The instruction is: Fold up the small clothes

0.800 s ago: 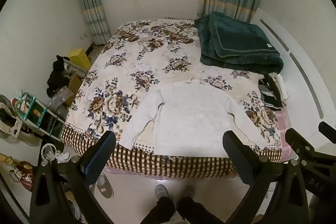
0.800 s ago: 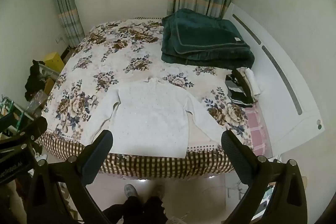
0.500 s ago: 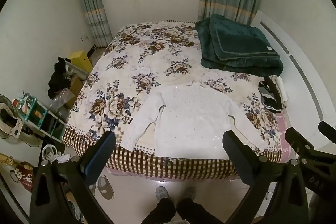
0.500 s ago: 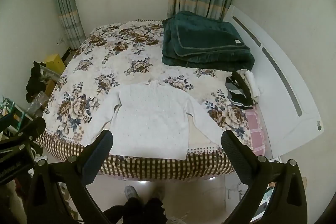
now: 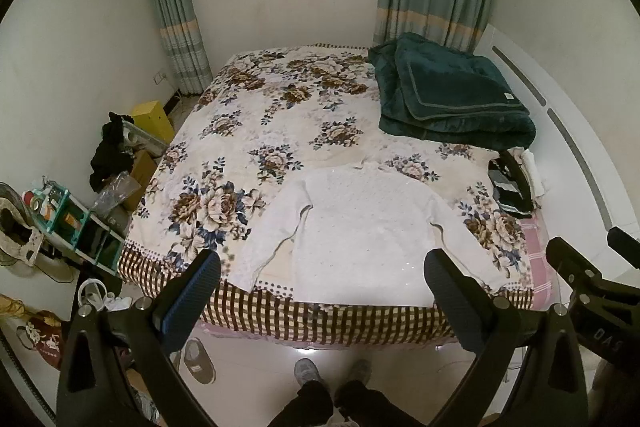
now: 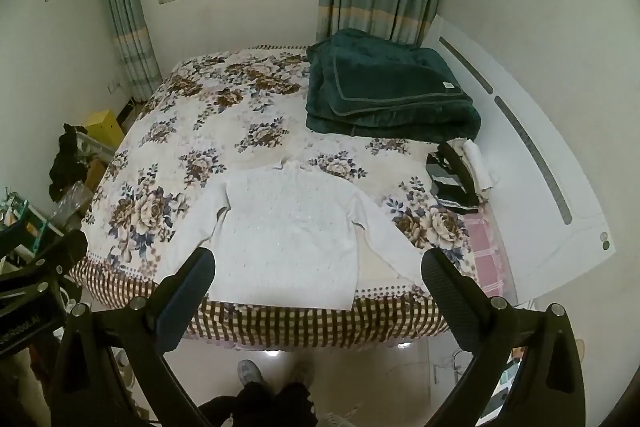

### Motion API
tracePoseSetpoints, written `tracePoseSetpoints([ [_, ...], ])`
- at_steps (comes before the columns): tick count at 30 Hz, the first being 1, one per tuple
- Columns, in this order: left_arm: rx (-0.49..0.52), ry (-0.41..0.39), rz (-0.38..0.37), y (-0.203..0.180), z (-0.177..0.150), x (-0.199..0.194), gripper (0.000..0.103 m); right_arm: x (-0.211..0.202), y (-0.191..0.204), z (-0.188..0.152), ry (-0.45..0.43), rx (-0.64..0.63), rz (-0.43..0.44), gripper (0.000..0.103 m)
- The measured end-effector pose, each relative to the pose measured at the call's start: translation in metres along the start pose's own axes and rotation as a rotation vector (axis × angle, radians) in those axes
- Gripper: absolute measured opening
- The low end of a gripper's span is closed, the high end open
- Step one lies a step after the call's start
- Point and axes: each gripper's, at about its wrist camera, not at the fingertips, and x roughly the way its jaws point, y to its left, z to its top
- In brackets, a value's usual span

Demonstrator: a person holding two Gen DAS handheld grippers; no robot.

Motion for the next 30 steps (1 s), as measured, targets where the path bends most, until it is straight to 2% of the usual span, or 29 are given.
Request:
tracePoseSetpoints([
  [11, 0.002, -0.004, 0.003, -0.001, 0.002, -0.001, 0.103, -0.009, -0.006, 0.013, -0.007, -0.002, 0.003, 0.103],
  [30, -0.002, -0.012, 0.004, -0.006, 0.009, -0.005, 0.103, -0.012, -0.001, 0.011, -0.020, -0.006, -0.001, 0.103],
])
